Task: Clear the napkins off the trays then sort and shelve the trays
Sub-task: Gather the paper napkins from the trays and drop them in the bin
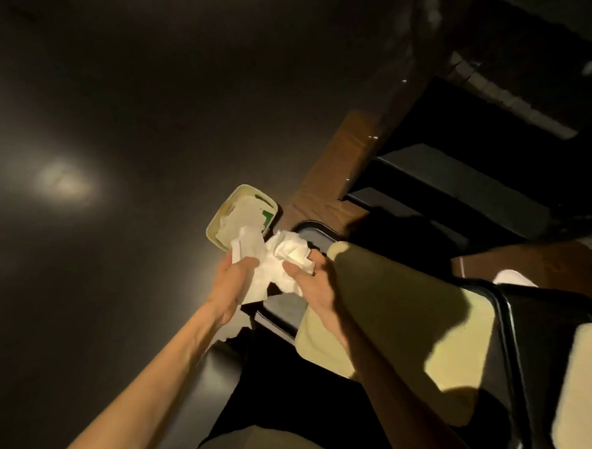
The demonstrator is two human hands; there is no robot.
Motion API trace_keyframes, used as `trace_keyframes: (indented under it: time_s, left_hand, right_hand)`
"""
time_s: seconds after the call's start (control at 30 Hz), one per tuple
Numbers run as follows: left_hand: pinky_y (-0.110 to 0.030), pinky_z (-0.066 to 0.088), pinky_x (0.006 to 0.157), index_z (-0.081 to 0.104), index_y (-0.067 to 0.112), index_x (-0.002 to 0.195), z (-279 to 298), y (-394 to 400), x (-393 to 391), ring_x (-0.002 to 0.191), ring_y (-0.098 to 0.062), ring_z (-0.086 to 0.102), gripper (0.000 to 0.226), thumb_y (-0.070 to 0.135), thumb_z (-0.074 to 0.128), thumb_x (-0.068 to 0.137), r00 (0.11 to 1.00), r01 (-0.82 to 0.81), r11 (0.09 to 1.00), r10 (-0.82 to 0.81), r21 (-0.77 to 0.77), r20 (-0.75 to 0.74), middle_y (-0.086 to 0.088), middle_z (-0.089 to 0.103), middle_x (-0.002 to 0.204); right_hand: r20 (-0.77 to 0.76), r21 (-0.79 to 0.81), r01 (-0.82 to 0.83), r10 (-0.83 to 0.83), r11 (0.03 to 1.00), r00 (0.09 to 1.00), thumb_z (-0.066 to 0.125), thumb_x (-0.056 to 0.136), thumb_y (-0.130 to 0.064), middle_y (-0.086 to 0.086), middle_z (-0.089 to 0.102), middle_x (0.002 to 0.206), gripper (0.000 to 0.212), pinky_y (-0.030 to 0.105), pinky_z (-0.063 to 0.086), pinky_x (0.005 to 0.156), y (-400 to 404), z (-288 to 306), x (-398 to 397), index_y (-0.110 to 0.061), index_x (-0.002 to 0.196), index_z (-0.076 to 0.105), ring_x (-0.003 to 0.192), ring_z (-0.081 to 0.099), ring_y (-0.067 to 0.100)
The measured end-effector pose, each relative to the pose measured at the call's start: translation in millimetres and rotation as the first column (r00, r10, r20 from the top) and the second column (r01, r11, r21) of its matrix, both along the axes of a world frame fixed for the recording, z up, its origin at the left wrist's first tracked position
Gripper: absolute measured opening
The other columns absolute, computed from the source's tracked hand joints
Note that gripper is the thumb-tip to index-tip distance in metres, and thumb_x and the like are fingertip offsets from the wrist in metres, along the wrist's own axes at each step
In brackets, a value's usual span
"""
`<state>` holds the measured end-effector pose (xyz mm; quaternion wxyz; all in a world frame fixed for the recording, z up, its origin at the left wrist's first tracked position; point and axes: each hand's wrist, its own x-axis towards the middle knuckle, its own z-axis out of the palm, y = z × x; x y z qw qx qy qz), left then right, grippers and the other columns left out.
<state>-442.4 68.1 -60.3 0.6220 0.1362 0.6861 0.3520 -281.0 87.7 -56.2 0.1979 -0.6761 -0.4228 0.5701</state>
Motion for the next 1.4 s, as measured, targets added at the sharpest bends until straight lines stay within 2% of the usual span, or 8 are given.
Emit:
trace_keyframes:
  time_s: [0.13,0.27,0.4,0.63,0.83,0.97,1.13,1.4]
  left_hand:
    - [-0.048,0.059,0.081,0.057,0.012,0.123,-22.3,11.0,-75.2,0.093,-0.034,0.068,0.036,0.003,0.058,0.088,0.992,-0.094,0.995,0.091,-0.024,-0.082,-0.013,0.069,0.108]
    - [-0.040,0.059,0.070,0.057,0.013,0.120,-65.5,24.5,-132.0,0.083,-0.025,0.066,0.036,0.006,0.064,0.085,0.961,-0.221,0.974,0.208,-0.049,-0.184,-0.010,0.067,0.106]
    - [-0.030,0.056,0.059,0.052,0.018,0.116,-136.5,46.3,-169.8,0.079,-0.015,0.062,0.032,0.006,0.061,0.088,0.946,-0.275,0.959,0.257,-0.072,-0.197,-0.003,0.062,0.100]
    - [-0.020,0.051,0.041,0.054,0.019,0.111,-300.7,85.1,-200.0,0.065,-0.012,0.062,0.031,0.000,0.061,0.087,0.959,-0.225,0.960,0.188,-0.165,-0.213,0.003,0.062,0.086]
    - [-0.038,0.061,0.073,0.059,0.021,0.099,-431.0,107.4,-200.3,0.086,-0.026,0.068,0.028,0.000,0.065,0.081,0.955,-0.277,0.940,0.247,-0.201,-0.163,-0.012,0.068,0.105]
    - [-0.033,0.054,0.086,0.058,0.024,0.117,-495.0,125.7,-199.5,0.100,-0.026,0.065,0.037,0.013,0.068,0.083,0.960,-0.266,0.944,0.242,-0.194,-0.139,-0.014,0.065,0.120]
    - [-0.046,0.052,0.098,0.024,0.032,0.152,-517.1,138.3,-195.9,0.121,-0.026,0.054,0.074,0.009,0.061,0.092,0.960,-0.260,0.948,0.275,-0.183,0.060,0.003,0.048,0.132]
    - [-0.026,0.055,0.072,0.035,0.016,0.147,-460.2,116.0,-198.4,0.108,-0.021,0.054,0.058,0.000,0.052,0.093,0.959,-0.251,0.946,0.272,-0.206,0.082,-0.016,0.053,0.138]
  right_hand:
    - [-0.314,-0.143,0.071,-0.113,0.987,0.943,0.069,0.088,-0.020,0.019,0.062,0.129,0.054,0.034,0.060,0.062,30.1,-31.3,-81.0,-0.007,0.137,0.048,0.111,0.065,0.033]
    - [-0.344,-0.267,0.150,-0.239,0.952,0.908,0.069,0.072,-0.016,0.022,0.055,0.132,0.067,0.034,0.061,0.064,61.7,-73.2,-160.4,0.000,0.133,0.044,0.108,0.061,0.033]
    - [-0.189,-0.322,0.252,-0.322,0.913,0.928,0.067,0.078,-0.016,0.019,0.060,0.123,0.045,0.043,0.061,0.077,89.7,-154.0,-224.1,-0.007,0.120,0.054,0.106,0.063,0.033]
    - [0.123,-0.358,0.296,-0.269,0.886,0.955,0.061,0.088,-0.018,0.019,0.053,0.135,0.059,0.049,0.053,0.096,133.8,-306.0,-251.8,-0.005,0.142,0.040,0.120,0.056,0.037]
    - [0.251,-0.389,0.258,-0.168,0.885,0.953,0.063,0.089,-0.018,0.018,0.051,0.137,0.060,0.047,0.052,0.098,159.8,-426.7,-251.8,-0.009,0.143,0.039,0.123,0.054,0.036]
    - [0.239,-0.376,0.261,-0.179,0.889,0.954,0.064,0.087,-0.012,0.017,0.051,0.137,0.059,0.042,0.054,0.094,170.2,-486.5,-254.8,-0.008,0.141,0.041,0.117,0.056,0.034]
    - [0.130,-0.414,0.245,-0.209,0.877,0.969,0.077,0.079,-0.016,0.015,0.053,0.127,0.063,0.038,0.060,0.081,177.5,-524.8,-250.5,-0.008,0.134,0.047,0.100,0.060,0.026]
    - [0.172,-0.416,0.087,-0.016,0.905,0.985,0.067,0.086,-0.008,0.012,0.062,0.099,0.038,0.046,0.057,0.090,183.2,-475.0,-244.8,0.005,0.121,0.058,0.085,0.062,0.023]
